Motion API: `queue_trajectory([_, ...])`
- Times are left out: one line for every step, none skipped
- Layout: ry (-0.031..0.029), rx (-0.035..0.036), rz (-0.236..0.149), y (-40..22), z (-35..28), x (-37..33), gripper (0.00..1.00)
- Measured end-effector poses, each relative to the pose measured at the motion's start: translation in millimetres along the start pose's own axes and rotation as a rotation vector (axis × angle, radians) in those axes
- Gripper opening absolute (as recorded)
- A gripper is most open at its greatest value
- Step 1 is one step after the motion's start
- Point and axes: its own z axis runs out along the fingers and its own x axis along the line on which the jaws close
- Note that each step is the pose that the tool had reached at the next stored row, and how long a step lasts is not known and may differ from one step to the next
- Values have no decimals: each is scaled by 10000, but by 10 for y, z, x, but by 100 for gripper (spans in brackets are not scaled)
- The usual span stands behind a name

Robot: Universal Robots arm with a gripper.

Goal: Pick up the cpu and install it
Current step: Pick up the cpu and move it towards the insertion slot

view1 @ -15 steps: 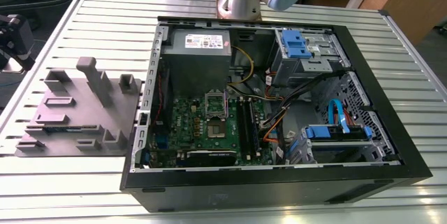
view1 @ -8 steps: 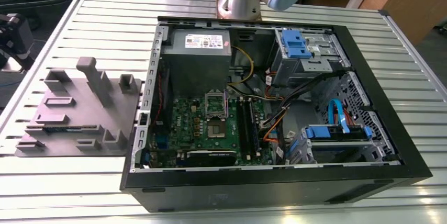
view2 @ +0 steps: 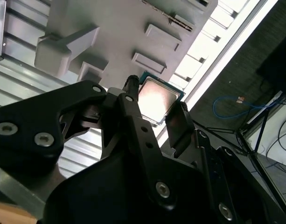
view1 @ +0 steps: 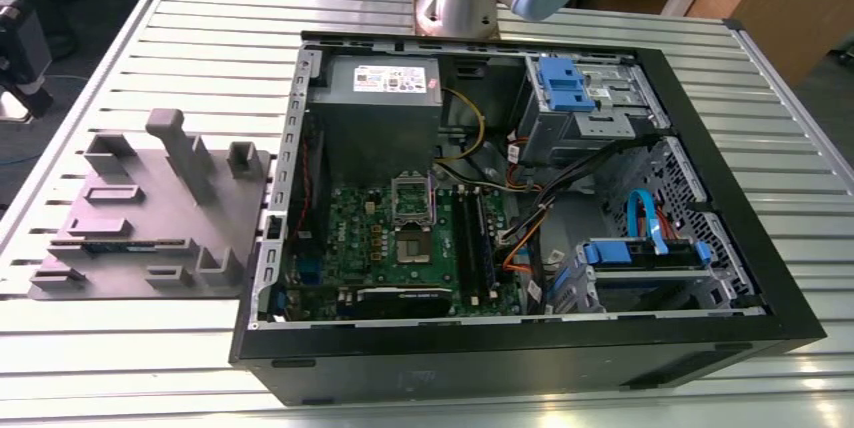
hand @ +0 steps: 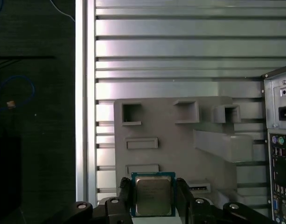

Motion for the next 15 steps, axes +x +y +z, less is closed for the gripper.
queue_trajectory([0,0,0,2,-33,-3,48])
queue_trajectory([1,0,1,4,-65,-6,48])
queue_trajectory([1,1,0,6,-98,-10,48])
queue_trajectory([1,0,0,8,-134,-14,48])
queue_trajectory([-1,-1,0,10,-162,-17,48])
queue_trajectory([0,0,1,11,-187,-19,48])
queue_trajectory([1,0,1,12,-206,-21,48])
queue_trajectory([1,0,0,12,-211,-22,48])
queue_trajectory([-1,-1,0,12,-211,-22,48])
queue_trajectory([-2,-2,0,12,-210,-22,48])
queue_trajectory([-1,-2,0,12,-211,-23,48])
queue_trajectory([-1,-2,0,12,-211,-23,48])
queue_trajectory([1,0,0,12,-213,-23,48])
queue_trajectory([1,0,0,12,-213,-25,48])
queue_trajectory([3,2,-1,12,-215,-33,48])
